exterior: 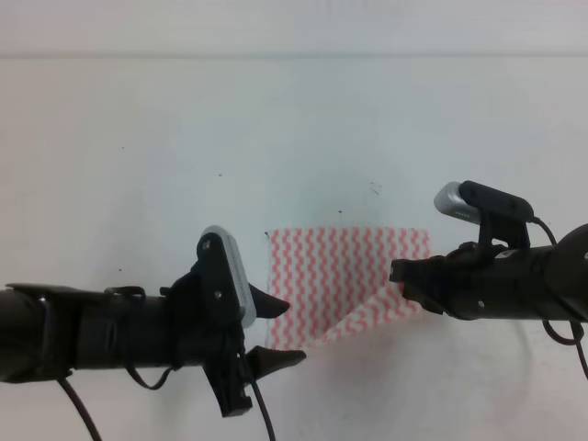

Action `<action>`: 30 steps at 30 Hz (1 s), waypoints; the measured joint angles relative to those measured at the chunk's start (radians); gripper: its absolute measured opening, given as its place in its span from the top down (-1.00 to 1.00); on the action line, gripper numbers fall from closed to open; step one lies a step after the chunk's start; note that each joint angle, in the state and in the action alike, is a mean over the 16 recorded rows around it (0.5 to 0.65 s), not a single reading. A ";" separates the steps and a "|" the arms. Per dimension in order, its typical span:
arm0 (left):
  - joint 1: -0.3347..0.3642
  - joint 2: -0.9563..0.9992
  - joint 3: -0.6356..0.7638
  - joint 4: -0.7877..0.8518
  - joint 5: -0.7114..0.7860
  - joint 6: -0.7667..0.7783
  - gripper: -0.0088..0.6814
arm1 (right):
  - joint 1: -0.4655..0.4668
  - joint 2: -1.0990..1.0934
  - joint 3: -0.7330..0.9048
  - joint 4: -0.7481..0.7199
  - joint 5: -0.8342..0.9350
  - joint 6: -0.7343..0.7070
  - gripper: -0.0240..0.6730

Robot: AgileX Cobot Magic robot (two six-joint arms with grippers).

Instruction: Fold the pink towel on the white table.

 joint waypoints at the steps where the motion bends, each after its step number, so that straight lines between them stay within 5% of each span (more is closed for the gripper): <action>1: -0.007 0.001 0.000 0.005 -0.007 0.000 -0.28 | 0.000 -0.001 0.000 0.001 -0.001 0.000 0.98; 15: -0.096 0.016 -0.002 0.016 -0.232 0.012 -0.27 | 0.000 0.000 -0.001 0.011 -0.004 0.000 0.98; 30: -0.097 0.102 -0.005 0.000 -0.246 0.088 -0.26 | 0.000 -0.001 -0.001 0.012 0.011 -0.002 0.98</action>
